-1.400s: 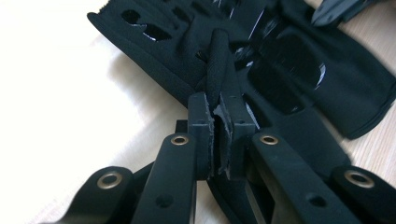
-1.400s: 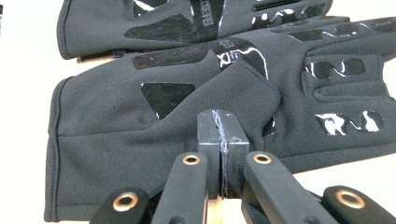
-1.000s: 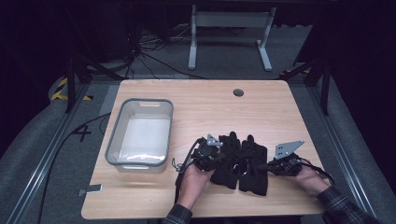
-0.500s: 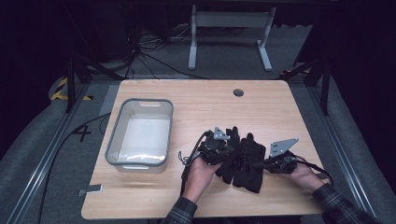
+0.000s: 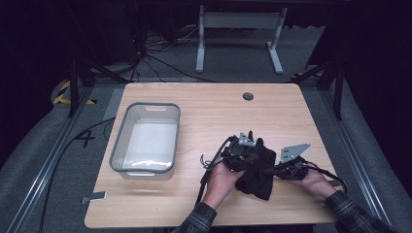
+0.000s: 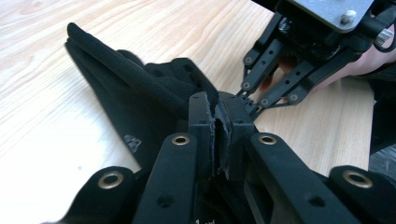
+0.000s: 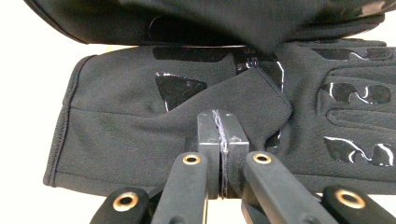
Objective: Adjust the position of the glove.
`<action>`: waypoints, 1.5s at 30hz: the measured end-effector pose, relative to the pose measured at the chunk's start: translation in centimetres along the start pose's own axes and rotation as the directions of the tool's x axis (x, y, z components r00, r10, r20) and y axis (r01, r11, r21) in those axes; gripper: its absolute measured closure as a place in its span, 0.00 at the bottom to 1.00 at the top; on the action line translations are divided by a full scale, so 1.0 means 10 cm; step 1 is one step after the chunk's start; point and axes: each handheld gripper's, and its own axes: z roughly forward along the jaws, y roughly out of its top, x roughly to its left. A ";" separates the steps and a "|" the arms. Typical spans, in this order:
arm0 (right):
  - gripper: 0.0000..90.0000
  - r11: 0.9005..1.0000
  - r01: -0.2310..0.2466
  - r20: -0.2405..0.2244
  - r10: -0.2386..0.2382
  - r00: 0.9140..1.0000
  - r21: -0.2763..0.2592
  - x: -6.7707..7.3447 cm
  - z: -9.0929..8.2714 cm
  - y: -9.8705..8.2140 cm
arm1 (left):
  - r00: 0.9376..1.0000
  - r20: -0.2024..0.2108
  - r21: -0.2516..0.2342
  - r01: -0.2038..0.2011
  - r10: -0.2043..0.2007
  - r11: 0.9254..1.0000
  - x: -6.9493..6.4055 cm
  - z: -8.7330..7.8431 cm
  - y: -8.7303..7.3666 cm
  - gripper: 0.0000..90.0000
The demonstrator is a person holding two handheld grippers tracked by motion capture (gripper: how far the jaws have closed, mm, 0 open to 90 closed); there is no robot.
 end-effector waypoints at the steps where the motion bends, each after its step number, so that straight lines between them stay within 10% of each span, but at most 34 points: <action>1: 1.00 1.000 0.001 0.000 -0.001 1.000 -0.001 0.00 0.00 0.00 | 1.000 0.002 0.003 -0.003 0.003 1.000 -0.01 0.02 0.01 0.94; 19: 0.99 0.999 -0.034 0.054 0.036 0.998 -0.033 -0.03 -0.34 -0.17 | 0.999 0.053 -0.007 -0.010 0.010 1.000 -0.10 0.14 0.04 0.83; 29: 0.99 0.991 -0.108 0.118 0.116 0.986 -0.076 -0.19 -0.60 -0.36 | 1.000 0.023 -0.001 -0.002 0.002 1.000 0.02 0.04 0.02 1.00; 45: 0.97 0.982 -0.161 0.187 0.177 0.966 -0.093 -0.36 -0.70 -0.52 | 0.997 0.067 0.120 -0.045 0.037 0.992 0.00 0.74 -0.01 1.00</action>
